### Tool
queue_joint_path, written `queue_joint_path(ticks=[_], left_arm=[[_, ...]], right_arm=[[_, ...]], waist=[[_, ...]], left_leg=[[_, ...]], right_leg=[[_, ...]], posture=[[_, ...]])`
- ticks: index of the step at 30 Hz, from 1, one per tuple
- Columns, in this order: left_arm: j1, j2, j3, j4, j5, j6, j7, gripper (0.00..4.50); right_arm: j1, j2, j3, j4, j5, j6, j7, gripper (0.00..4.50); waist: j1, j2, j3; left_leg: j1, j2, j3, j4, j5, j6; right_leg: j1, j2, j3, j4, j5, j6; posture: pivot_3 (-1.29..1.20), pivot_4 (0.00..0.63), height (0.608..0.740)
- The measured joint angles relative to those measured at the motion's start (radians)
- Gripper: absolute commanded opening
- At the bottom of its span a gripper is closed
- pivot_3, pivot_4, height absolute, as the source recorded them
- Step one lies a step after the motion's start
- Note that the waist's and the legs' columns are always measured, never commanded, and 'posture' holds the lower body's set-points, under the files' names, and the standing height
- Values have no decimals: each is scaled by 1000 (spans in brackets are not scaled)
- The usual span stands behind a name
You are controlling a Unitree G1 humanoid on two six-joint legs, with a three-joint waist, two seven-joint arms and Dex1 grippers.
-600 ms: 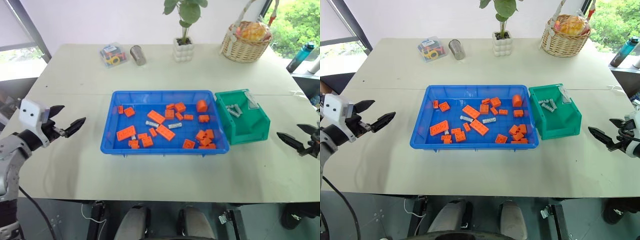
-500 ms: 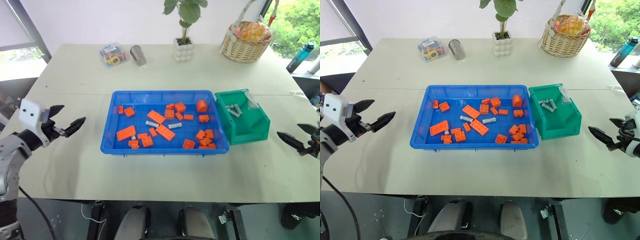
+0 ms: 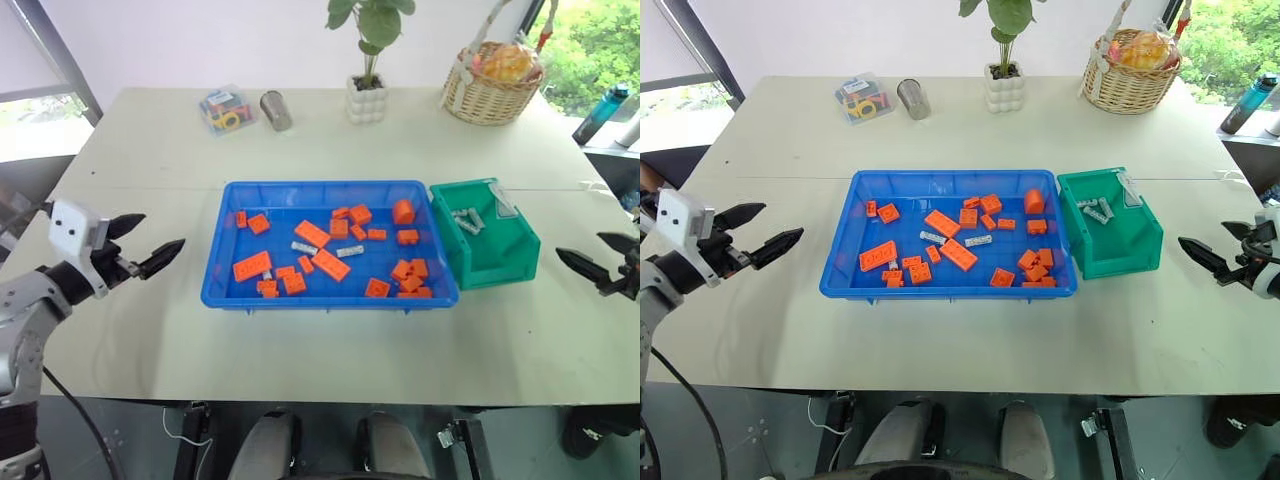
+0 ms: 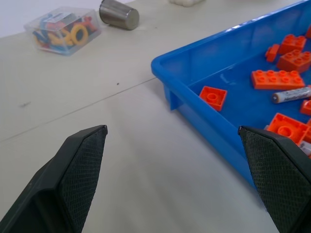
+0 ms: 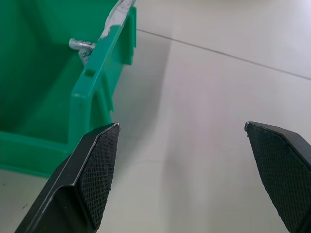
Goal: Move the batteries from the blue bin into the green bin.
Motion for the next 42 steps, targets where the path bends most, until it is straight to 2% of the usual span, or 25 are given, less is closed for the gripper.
queue_joint_path(ticks=[4, 7, 11, 14, 18, 23, 26, 29, 35, 42], left_arm=[[-7, 0, 0, -9, -8, 8, 3, 4500], [-26, 3, -8, -23, -22, 20, -7, 4500], [-46, 39, -40, -52, -43, 31, -65, 4500], [-58, 78, -64, -65, -53, 38, -124, 4500], [-67, 109, -80, -72, -58, 37, -177, 4500], [-27, 135, -62, -93, -66, 46, -215, 4500], [16, 140, -40, -126, -87, 54, -231, 4500], [76, 140, -1, -186, -122, 80, -234, 4500], [138, 143, 13, -288, -157, 114, -239, 4500], [151, 152, 31, -311, -180, 133, -239, 4500]], right_arm=[[-34, -4, 9, -52, 24, 57, 37, 4276], [-79, -12, 67, -152, 46, 90, 88, 4276], [-238, 7, 242, -328, 106, 181, 174, 4276], [-452, 109, 426, -390, 113, 227, 225, 4276], [-672, 300, 678, -350, 35, 227, 278, 4276], [-855, 566, 915, -105, -109, 119, 349, 4276], [-922, 691, 978, 62, -176, 33, 362, 4276], [-979, 788, 1003, 272, -255, -67, 359, 4276], [-1017, 930, 1020, 559, -371, -202, 316, 4276], [-1061, 1035, 977, 728, -430, -263, 222, 4276]], waist=[[-2, 0, 0], [-3, 0, 0], [-6, 1, 0], [-10, 1, 1], [-10, 1, 1], [-17, 1, 1], [-29, 1, 1], [-37, 0, 1], [-63, 1, 1], [-88, 1, 1]], left_leg=[[0, 0, 0, 0, 0, 0], [0, 1, 0, 0, 0, 0], [0, 1, -1, -1, 0, 0], [-1, 1, -2, -1, 0, 0], [-2, 0, -5, -2, 0, 0], [-2, -3, -9, -1, 0, 0], [-3, -4, -12, -1, 0, 0], [-2, -4, -12, -2, 0, -1], [-2, -4, -13, -3, 0, -1], [-2, -3, -13, -3, 1, -3]], right_leg=[[0, 0, 0, 0, 0, 0], [0, 0, 0, 0, 0, 0], [-1, 0, 0, -1, 0, 0], [-2, 1, 0, -8, 0, 0], [-3, 1, -1, -7, 0, 0], [-7, 1, -2, 4, 0, 0], [-10, 1, -3, 5, 0, 0], [-11, 2, -3, 5, 0, 0], [-15, 2, -3, 8, 0, 0], [-18, 2, -3, 12, 0, 0]], posture=[[0, 150, 737], [0, 150, 737], [0, 150, 737], [0, 150, 737], [0, 150, 737], [0, 150, 737], [0, 150, 737], [0, 150, 737], [0, 150, 737], [0, 150, 737]])
